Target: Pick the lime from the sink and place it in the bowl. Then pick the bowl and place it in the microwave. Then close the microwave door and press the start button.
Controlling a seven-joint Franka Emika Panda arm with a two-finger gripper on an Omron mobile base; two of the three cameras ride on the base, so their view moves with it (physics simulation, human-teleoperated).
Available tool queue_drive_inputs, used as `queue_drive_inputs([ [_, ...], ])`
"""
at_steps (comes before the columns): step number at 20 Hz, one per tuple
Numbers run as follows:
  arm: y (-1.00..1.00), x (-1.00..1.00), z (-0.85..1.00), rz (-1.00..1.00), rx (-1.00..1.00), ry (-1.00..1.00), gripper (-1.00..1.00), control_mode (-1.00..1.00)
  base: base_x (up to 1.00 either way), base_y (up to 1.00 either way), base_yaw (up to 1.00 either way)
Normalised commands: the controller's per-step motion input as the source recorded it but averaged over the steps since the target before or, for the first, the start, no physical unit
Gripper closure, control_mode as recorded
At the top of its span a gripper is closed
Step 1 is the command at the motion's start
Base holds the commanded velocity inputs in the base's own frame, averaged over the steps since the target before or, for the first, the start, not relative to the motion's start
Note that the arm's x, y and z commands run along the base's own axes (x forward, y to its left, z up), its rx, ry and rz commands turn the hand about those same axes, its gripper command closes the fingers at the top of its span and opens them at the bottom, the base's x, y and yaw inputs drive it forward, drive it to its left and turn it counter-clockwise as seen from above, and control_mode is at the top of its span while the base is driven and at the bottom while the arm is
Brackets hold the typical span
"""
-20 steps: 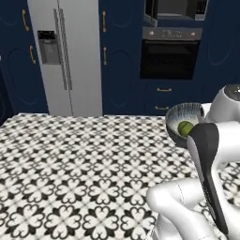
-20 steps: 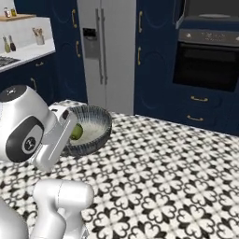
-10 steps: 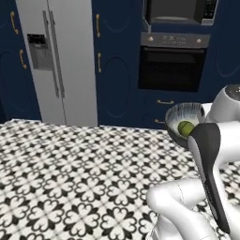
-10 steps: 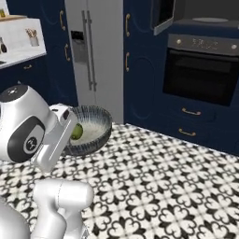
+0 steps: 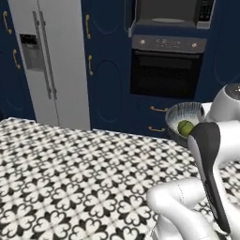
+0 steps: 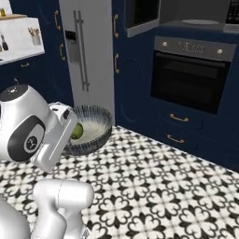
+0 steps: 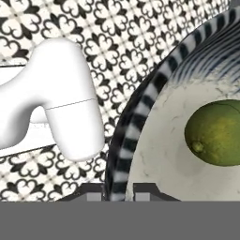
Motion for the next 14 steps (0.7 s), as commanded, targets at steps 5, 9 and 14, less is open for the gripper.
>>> queue_drive_inputs([
  [5, 0.0, 0.0, 0.0, 0.0, 0.0, 0.0, 1.0, 1.0, 0.38, -1.0, 0.28],
  [9, 0.0, 0.0, 0.0, 0.0, 0.0, 0.0, 1.0, 1.0, 0.82, -1.0, 0.25],
  [14, 0.0, 0.0, 0.0, 0.0, 0.0, 0.0, 1.0, 1.0, 0.97, -0.83, 0.22],
])
